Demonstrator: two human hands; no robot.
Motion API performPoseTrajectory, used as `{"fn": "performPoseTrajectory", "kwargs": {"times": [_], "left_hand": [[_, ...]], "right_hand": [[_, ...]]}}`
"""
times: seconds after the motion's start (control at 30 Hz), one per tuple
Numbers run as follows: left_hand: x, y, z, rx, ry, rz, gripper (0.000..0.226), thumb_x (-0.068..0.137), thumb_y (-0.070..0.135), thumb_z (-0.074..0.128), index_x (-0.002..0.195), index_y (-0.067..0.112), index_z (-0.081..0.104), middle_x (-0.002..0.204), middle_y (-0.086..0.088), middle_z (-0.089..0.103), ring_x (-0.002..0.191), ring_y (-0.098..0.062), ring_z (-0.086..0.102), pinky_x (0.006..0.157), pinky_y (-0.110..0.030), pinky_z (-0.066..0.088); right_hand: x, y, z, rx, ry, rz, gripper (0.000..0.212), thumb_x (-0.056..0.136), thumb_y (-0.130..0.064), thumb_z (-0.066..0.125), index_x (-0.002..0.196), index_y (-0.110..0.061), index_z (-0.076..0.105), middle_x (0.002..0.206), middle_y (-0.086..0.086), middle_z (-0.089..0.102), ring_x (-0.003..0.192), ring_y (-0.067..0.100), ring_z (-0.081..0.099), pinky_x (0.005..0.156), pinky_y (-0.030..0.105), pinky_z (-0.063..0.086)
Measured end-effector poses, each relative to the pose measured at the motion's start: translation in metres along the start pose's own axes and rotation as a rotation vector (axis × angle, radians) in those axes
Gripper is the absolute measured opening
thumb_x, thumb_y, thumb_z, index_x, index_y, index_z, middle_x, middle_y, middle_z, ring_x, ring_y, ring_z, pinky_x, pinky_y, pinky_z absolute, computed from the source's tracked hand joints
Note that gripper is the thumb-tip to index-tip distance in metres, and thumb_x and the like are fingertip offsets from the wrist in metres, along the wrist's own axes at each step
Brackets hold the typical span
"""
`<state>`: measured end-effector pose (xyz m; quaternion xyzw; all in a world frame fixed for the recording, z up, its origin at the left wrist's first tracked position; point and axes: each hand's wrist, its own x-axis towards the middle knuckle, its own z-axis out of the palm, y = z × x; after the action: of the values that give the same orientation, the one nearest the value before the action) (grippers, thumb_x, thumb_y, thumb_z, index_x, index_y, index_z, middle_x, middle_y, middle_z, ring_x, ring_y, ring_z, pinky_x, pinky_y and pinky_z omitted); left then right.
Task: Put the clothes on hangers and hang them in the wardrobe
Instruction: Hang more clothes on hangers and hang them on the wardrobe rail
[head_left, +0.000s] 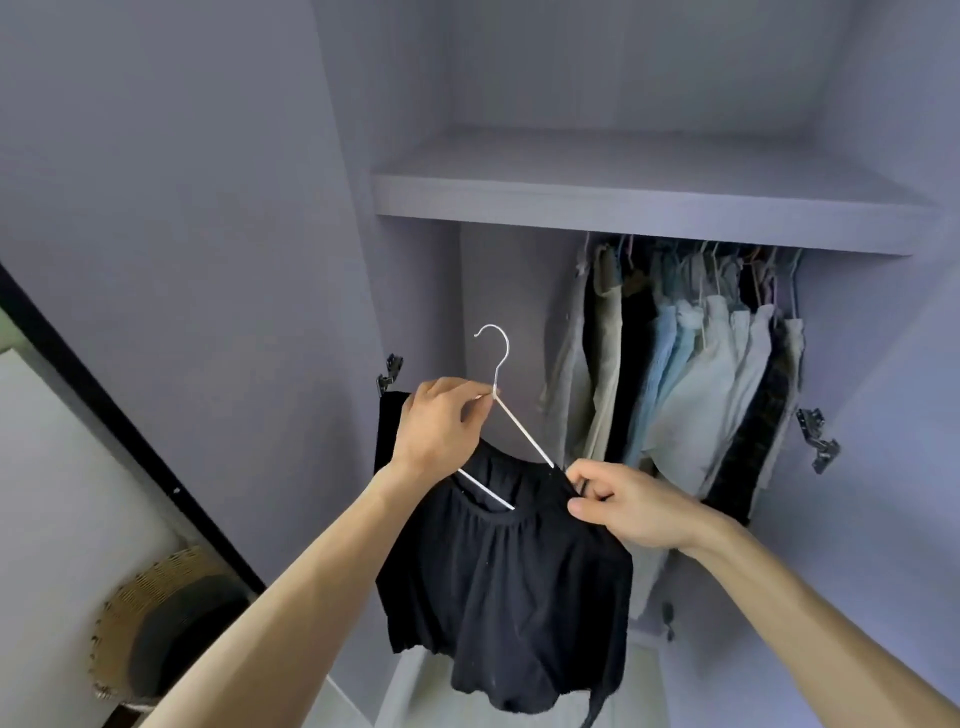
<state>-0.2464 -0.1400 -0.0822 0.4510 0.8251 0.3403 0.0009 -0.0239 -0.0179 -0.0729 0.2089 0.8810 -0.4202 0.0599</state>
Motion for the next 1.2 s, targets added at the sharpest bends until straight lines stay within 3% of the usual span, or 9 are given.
{"fn": "performPoseTrajectory", "kwargs": {"times": [0.13,0.23,0.43,0.6,0.73,0.83,0.93,1.07,1.2], "left_hand": [[0.046,-0.019,-0.008,0.192,-0.099,-0.033,0.038,0.097,0.035,0.052,0.135,0.033,0.056,0.141,0.005,0.052,0.136,-0.023,0.040,0.117,-0.045,0.027],[0.085,-0.036,-0.021,0.365,-0.081,-0.038,0.043,0.096,0.033,0.051,0.140,0.032,0.051,0.151,-0.001,0.042,0.143,-0.023,0.028,0.119,-0.045,0.019],[0.149,-0.061,-0.051,0.799,0.144,0.034,0.061,0.092,0.029,0.055,0.151,0.026,0.040,0.165,-0.011,0.016,0.154,-0.027,0.002,0.116,-0.060,-0.009],[0.185,-0.090,-0.065,1.035,0.303,-0.064,0.070,0.086,0.029,0.059,0.152,0.014,0.038,0.165,-0.011,0.019,0.154,-0.027,0.009,0.117,-0.053,-0.021],[0.184,-0.114,-0.050,1.313,0.197,-0.191,0.075,0.096,0.038,0.029,0.159,0.014,-0.005,0.164,-0.008,-0.022,0.152,-0.025,-0.020,0.111,-0.054,-0.031],[0.187,-0.121,-0.028,1.304,0.205,-0.255,0.077,0.096,0.038,0.025,0.155,0.014,-0.018,0.158,-0.008,-0.035,0.147,-0.024,-0.031,0.107,-0.052,-0.035],[0.192,-0.121,-0.016,1.276,0.226,-0.296,0.078,0.096,0.037,0.027,0.155,0.014,-0.019,0.158,-0.007,-0.037,0.147,-0.022,-0.033,0.108,-0.050,-0.034],[0.197,-0.123,-0.009,1.282,0.233,-0.312,0.079,0.096,0.036,0.028,0.155,0.014,-0.019,0.158,-0.008,-0.038,0.146,-0.023,-0.035,0.110,-0.050,-0.033],[0.197,-0.126,-0.006,1.293,0.249,-0.309,0.080,0.095,0.036,0.032,0.157,0.017,-0.015,0.159,-0.008,-0.036,0.146,-0.022,-0.034,0.111,-0.049,-0.032]], "right_hand": [[0.041,0.002,-0.005,0.248,0.022,0.016,0.010,0.100,-0.020,0.056,0.103,-0.010,0.059,0.062,-0.003,0.045,0.048,0.007,0.036,0.049,0.019,0.032],[0.083,0.006,-0.012,0.335,0.077,0.031,0.010,0.100,-0.020,0.055,0.102,-0.011,0.059,0.068,-0.003,0.048,0.048,0.008,0.037,0.049,0.024,0.034],[0.174,0.003,-0.043,0.545,0.232,0.057,0.006,0.102,-0.016,0.054,0.104,-0.014,0.059,0.098,0.001,0.057,0.045,0.005,0.037,0.051,0.023,0.037],[0.248,0.001,-0.077,0.632,0.396,0.029,0.005,0.103,-0.019,0.052,0.099,-0.019,0.055,0.087,0.006,0.054,0.051,0.012,0.042,0.054,0.026,0.042],[0.291,0.005,-0.098,0.660,0.533,0.006,0.010,0.104,-0.023,0.049,0.110,-0.017,0.053,0.086,0.006,0.056,0.061,0.015,0.050,0.056,0.028,0.047],[0.318,0.012,-0.118,0.656,0.631,0.006,0.012,0.103,-0.022,0.049,0.114,-0.018,0.050,0.083,0.005,0.054,0.063,0.017,0.051,0.058,0.032,0.048],[0.344,0.018,-0.139,0.612,0.688,0.029,0.023,0.102,-0.023,0.049,0.125,-0.020,0.050,0.092,0.004,0.058,0.076,0.021,0.056,0.074,0.041,0.054],[0.370,0.024,-0.161,0.660,0.696,0.096,0.021,0.100,-0.012,0.045,0.120,-0.013,0.051,0.072,0.005,0.051,0.057,0.017,0.047,0.054,0.031,0.045],[0.379,0.030,-0.157,0.644,0.634,0.170,0.022,0.100,-0.013,0.045,0.116,-0.027,0.043,0.073,0.006,0.055,0.058,0.017,0.053,0.059,0.033,0.052]]}}
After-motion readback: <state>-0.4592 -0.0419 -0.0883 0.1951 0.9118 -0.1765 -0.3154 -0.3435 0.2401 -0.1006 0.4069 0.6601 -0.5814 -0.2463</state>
